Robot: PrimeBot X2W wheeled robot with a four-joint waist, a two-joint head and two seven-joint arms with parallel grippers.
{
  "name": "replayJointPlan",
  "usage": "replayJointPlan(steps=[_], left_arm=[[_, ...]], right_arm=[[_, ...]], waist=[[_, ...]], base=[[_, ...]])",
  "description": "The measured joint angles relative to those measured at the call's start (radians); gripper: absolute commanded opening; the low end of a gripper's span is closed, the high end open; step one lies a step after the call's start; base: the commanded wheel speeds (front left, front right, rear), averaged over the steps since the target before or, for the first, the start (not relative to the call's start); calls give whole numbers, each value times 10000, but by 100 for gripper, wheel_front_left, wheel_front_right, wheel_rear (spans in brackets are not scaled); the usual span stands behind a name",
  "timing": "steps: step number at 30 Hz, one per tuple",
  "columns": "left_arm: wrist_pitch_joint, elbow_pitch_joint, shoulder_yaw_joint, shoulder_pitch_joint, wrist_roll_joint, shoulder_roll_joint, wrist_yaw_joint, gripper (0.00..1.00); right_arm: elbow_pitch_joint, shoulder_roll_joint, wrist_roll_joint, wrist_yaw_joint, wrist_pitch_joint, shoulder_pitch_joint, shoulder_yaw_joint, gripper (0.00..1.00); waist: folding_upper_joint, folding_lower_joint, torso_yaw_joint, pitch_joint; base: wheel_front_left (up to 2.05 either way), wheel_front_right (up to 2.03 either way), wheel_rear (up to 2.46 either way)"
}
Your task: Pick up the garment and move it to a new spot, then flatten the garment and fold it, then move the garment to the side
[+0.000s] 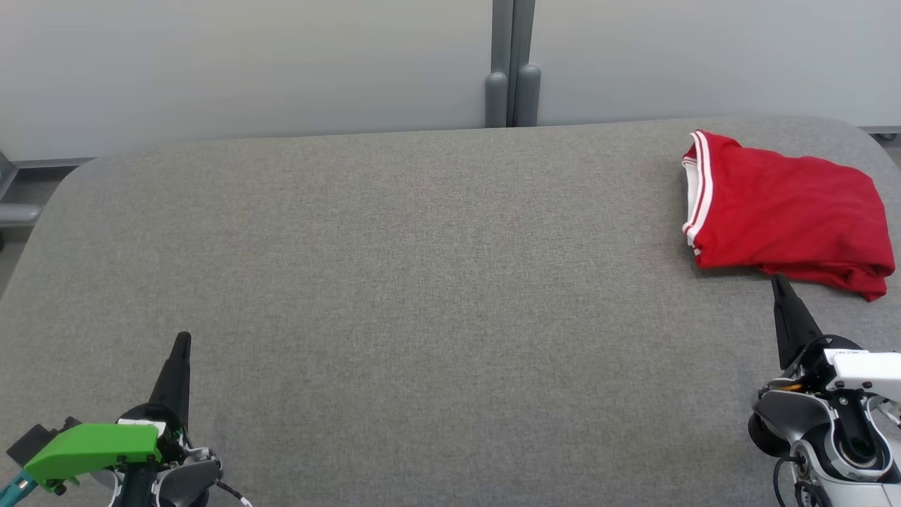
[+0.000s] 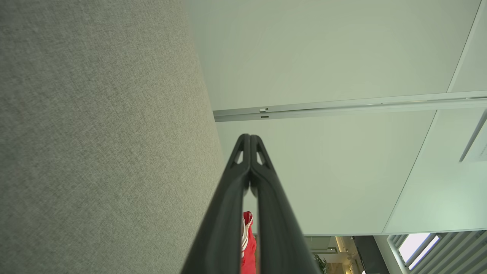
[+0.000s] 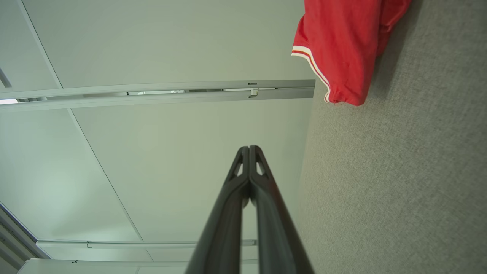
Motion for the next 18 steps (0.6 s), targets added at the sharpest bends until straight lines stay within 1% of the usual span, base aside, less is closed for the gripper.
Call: replayJointPlan(steps=[18], left_arm=[[0,86,6,0,2,0,-31,0]], right_arm=[[35,29,0,2,2,-5,-13,0]], waist=[[0,0,0,-2]], base=[[0,0,0]])
